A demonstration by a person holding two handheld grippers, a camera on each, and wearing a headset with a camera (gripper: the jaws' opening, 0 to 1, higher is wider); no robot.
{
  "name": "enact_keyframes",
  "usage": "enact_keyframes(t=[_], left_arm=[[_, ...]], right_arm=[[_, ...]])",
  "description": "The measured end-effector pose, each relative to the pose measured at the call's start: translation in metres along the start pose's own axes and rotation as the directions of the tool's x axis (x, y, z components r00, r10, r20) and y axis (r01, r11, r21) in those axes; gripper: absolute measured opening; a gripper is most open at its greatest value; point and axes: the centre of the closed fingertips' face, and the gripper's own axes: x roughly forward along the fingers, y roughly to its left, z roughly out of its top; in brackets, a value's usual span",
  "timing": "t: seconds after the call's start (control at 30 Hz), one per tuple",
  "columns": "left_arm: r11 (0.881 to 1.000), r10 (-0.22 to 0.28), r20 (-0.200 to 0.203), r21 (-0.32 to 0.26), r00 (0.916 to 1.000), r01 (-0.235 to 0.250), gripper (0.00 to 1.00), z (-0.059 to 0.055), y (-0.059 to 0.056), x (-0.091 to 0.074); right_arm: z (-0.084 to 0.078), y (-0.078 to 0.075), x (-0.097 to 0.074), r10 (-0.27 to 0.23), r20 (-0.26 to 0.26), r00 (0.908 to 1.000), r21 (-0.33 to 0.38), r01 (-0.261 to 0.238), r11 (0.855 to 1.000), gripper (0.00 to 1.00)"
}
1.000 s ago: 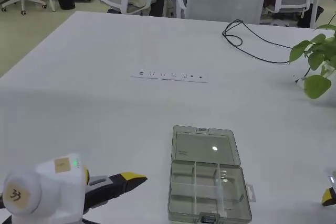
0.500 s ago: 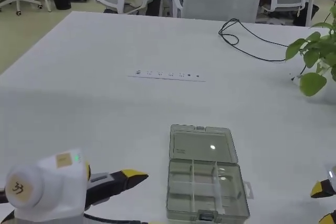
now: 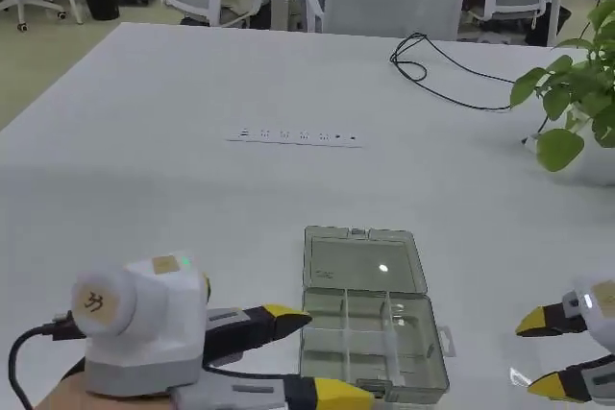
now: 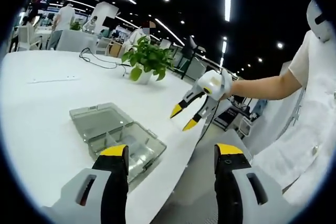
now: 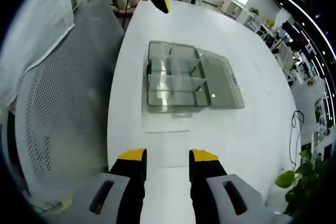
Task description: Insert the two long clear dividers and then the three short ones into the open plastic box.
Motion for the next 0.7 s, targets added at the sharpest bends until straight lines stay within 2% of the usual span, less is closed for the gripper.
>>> enact_keyframes(t=[0.1, 0.17, 0.3, 0.37, 0.43, 0.47, 0.7], left_arm=[[0.996, -0.024, 0.002, -0.082, 0.9997, 0.024, 0.63, 0.003, -0.007, 0.013], [0.996, -0.031, 0.0, -0.08, 0.9995, 0.031, 0.61, 0.004, -0.011, 0.022], [0.991, -0.067, -0.019, -0.114, 0.9976, 0.065, 0.57, 0.005, -0.022, 0.04], [0.989, -0.065, -0.035, -0.133, 0.9973, 0.06, 0.54, 0.004, -0.023, 0.046], [0.987, -0.074, -0.032, -0.145, 0.9968, 0.068, 0.51, 0.006, -0.025, 0.052], [0.983, -0.074, -0.036, -0.17, 0.9966, 0.067, 0.49, 0.006, -0.026, 0.055], [0.974, -0.046, -0.053, -0.226, 0.9975, 0.033, 0.33, 0.004, -0.02, 0.067]], right_arm=[[0.016, 0.002, -0.003, -0.011, 0.02, 0.9997, -0.007, 0.011, 1.0, 0.33], [0.027, 0.002, -0.005, -0.019, 0.035, 0.9992, -0.014, 0.02, 1.0, 0.33], [0.045, 0.003, -0.009, -0.031, 0.052, 0.9982, -0.028, 0.032, 0.999, 0.33], [0.052, 0.003, -0.011, -0.035, 0.06, 0.9976, -0.03, 0.036, 0.999, 0.33], [0.059, 0.004, -0.014, -0.04, 0.067, 0.9969, -0.031, 0.042, 0.999, 0.33], [0.062, 0.005, -0.015, -0.042, 0.071, 0.9966, -0.033, 0.044, 0.998, 0.33], [0.082, 0.009, -0.023, -0.054, 0.095, 0.994, -0.044, 0.059, 0.997, 0.33]])
